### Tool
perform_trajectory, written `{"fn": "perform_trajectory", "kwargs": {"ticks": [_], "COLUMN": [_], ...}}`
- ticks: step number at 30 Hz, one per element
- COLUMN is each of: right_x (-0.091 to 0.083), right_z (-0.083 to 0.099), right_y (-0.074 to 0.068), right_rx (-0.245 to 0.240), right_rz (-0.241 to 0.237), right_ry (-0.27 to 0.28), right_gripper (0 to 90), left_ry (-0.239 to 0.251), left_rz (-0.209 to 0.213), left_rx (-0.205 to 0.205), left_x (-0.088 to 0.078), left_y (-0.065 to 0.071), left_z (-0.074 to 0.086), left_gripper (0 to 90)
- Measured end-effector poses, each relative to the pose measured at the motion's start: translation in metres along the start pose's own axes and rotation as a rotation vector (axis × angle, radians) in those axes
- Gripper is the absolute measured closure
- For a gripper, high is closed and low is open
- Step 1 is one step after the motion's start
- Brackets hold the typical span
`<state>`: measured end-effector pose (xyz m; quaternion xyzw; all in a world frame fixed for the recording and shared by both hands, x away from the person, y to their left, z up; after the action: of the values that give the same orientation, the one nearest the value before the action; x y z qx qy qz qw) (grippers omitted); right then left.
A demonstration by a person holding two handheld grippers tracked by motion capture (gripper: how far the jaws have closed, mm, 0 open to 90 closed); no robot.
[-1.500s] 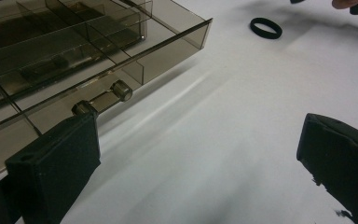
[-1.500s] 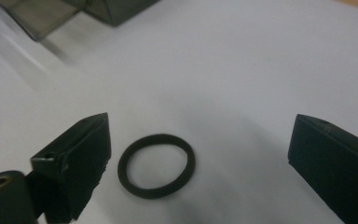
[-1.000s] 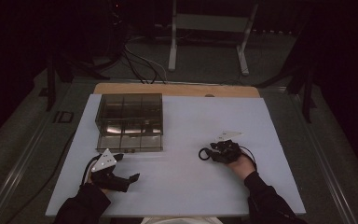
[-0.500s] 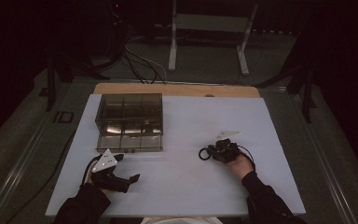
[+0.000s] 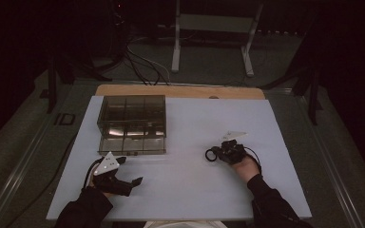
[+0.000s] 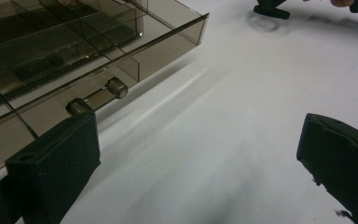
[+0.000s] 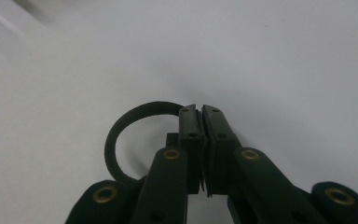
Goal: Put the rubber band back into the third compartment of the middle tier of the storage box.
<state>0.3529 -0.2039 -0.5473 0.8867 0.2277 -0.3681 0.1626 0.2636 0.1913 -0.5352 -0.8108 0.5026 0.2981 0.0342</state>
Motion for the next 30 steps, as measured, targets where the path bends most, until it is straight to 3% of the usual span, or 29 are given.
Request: {"fn": "perform_trajectory", "kwargs": {"ticks": [15, 30], "right_x": [-0.017, -0.024], "right_z": [-0.008, -0.017], "right_y": [0.000, -0.010], "right_rx": [0.013, -0.032], "right_rz": [0.009, -0.019], "right_ry": [0.037, 0.038], "right_gripper": [87.7, 87.8], "left_ry": [0.002, 0.000], "left_rz": [0.003, 0.004], "left_rx": [0.004, -0.001], "left_x": [0.000, 0.000], "left_y": [0.001, 0.000], "left_z": [0.000, 0.000], "left_gripper": [0.8, 0.8]}}
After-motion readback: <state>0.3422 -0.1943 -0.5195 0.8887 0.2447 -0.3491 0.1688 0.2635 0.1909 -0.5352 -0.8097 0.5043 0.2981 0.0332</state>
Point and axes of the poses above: each handheld gripper's, and its own axes: x roughly forward along the jaws, z roughly out of its underside, y roughly to its right, the point moved 2 cm from there along x, roughly forward along the jaws, and after that the axes turned 14 degrees about z, right-handed, at the moved point
